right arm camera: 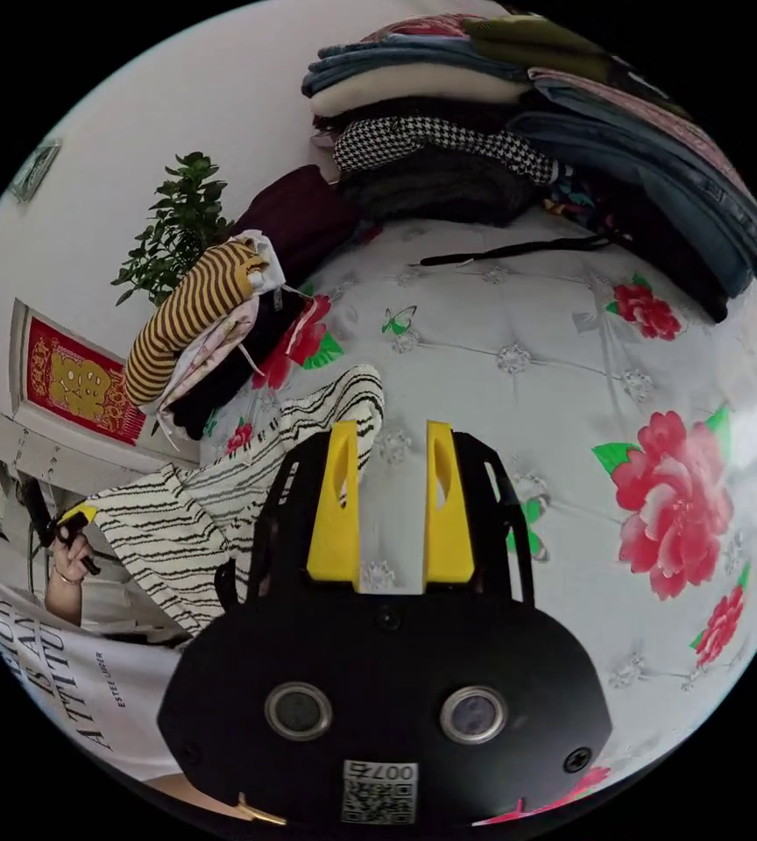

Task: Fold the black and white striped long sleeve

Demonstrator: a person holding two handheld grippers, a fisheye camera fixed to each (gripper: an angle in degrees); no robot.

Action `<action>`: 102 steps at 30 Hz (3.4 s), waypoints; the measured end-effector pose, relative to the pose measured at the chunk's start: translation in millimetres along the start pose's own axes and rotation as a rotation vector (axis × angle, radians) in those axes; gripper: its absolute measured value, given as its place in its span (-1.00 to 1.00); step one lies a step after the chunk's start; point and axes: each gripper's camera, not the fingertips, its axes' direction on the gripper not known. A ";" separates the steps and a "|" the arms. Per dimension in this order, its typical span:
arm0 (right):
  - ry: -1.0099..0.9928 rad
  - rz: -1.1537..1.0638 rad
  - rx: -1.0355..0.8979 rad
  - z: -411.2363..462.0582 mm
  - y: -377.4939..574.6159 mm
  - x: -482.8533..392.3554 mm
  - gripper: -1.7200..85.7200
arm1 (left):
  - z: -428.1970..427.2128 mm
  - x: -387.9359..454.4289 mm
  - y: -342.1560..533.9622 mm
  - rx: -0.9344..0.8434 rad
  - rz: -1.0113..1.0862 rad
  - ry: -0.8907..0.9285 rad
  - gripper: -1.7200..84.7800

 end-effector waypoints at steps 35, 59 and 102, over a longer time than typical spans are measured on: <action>0.839 -0.241 1.122 -702.6 574.0 -429.5 -0.97 | -243.4 212.4 85.6 0.863 0.592 0.115 -0.98; 0.774 0.247 0.173 -450.6 334.6 -31.3 -0.94 | 116.3 126.2 -124.8 0.024 0.273 0.026 -0.79; 0.448 0.265 0.013 -376.7 436.0 -96.7 -0.90 | 213.3 50.4 -88.0 -0.424 0.094 -0.009 -0.81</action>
